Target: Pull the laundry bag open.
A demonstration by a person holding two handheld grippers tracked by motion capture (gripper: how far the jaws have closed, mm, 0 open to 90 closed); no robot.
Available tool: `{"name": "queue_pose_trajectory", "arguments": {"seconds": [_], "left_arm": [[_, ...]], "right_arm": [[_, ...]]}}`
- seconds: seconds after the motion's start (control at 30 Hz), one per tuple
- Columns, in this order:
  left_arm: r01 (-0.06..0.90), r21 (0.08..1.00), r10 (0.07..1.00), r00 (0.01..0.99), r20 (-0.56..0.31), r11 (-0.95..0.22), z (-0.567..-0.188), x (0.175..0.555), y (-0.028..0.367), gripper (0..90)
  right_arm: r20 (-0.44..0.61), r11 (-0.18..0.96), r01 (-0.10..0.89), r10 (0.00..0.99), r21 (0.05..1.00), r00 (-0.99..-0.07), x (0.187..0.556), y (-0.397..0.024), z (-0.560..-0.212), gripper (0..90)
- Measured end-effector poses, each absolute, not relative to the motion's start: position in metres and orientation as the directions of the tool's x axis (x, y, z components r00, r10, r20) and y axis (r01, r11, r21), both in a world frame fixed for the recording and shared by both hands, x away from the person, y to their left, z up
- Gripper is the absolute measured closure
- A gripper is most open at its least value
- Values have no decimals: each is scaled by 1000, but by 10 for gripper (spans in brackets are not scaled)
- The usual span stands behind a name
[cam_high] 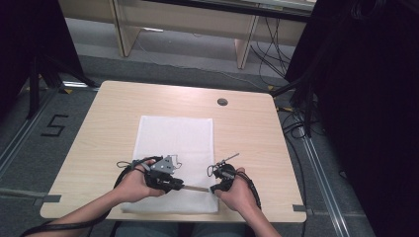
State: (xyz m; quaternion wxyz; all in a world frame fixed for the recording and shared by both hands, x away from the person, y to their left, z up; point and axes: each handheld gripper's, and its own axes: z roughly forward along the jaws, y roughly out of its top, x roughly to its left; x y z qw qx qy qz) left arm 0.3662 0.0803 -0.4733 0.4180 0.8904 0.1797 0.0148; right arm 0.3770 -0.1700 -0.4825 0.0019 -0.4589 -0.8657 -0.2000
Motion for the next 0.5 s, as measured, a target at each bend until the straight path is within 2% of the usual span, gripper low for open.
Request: {"name": "queue_pose_trajectory", "arguments": {"seconds": [0.5], "left_arm": [[306, 756, 342, 932, -116, -579, -469, 364, 92, 818]], "right_arm": [[182, 501, 796, 796, 340, -578, 377, -169, -482, 900]]}}
